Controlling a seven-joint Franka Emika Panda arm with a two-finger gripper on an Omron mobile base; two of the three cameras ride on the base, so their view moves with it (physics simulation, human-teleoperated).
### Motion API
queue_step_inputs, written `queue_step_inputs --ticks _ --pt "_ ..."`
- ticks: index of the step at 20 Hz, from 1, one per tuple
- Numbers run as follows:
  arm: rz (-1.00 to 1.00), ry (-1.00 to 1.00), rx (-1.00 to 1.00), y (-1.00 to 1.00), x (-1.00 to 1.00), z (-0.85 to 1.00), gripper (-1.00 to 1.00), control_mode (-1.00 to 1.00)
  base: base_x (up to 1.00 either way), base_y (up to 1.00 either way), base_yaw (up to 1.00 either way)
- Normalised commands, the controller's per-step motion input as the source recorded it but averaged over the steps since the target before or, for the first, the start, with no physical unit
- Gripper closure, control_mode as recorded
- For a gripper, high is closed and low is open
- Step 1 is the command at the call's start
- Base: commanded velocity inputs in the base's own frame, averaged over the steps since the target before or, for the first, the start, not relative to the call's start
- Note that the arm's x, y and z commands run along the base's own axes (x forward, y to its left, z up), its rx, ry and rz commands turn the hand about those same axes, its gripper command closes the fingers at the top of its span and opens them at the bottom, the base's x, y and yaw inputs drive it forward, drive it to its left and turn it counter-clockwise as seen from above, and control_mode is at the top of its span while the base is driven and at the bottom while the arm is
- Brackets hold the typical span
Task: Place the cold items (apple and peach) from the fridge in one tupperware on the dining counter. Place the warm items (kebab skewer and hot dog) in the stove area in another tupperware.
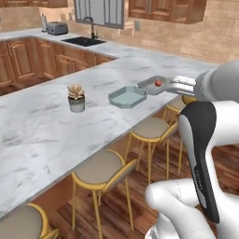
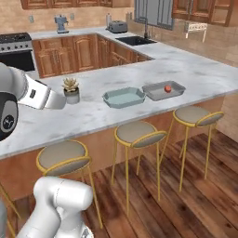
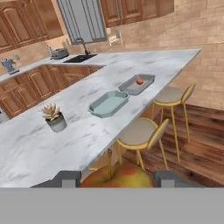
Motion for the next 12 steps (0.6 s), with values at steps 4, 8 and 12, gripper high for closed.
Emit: queue_step_inputs --ticks 4,8,12 --pt "0.00 0.00 0.00 0.00 0.00 0.00 1.00 1.00 0.32 -1.00 0.00" --pt "0.00 0.00 0.00 0.00 0.00 0.00 1.00 1.00 0.34 -1.00 0.00" --pt "0.00 0.00 0.00 0.00 0.00 0.00 1.00 1.00 0.34 -1.00 0.00"
